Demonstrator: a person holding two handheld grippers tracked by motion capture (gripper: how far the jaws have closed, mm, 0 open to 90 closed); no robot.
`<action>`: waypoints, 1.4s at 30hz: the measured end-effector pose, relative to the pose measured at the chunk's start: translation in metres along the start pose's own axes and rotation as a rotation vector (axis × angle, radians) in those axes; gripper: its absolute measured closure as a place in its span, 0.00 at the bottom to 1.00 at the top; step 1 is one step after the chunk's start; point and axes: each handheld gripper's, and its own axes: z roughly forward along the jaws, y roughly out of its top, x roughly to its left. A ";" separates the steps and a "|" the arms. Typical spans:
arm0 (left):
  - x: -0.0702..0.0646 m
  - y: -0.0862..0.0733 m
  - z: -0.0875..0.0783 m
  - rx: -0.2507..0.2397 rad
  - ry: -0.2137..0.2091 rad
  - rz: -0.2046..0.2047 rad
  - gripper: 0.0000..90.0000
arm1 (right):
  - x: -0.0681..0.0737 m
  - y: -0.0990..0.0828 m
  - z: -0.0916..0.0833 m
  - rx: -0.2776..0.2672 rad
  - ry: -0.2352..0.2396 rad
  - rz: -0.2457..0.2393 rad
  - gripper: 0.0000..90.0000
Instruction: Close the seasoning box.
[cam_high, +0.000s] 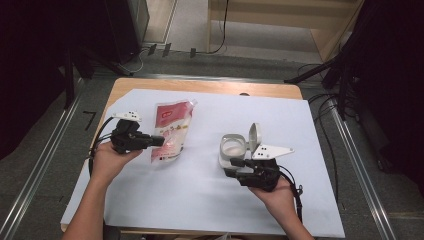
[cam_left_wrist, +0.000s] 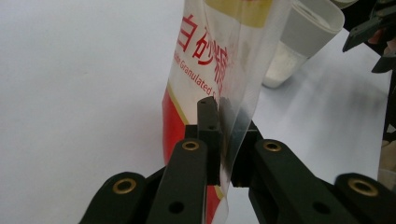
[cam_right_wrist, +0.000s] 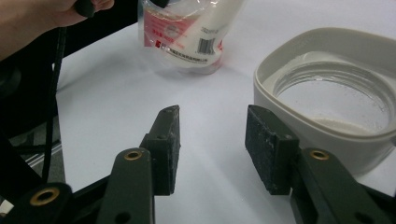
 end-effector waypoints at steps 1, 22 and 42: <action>0.002 -0.001 -0.001 0.004 -0.007 -0.010 0.96 | 0.000 0.000 0.001 0.001 -0.001 0.000 0.62; -0.002 -0.009 -0.011 -0.044 -0.040 0.052 0.82 | -0.001 0.000 -0.001 0.017 -0.033 -0.024 0.62; -0.006 -0.015 -0.015 -0.076 0.016 0.130 0.54 | -0.003 0.000 -0.001 0.025 -0.039 -0.025 0.62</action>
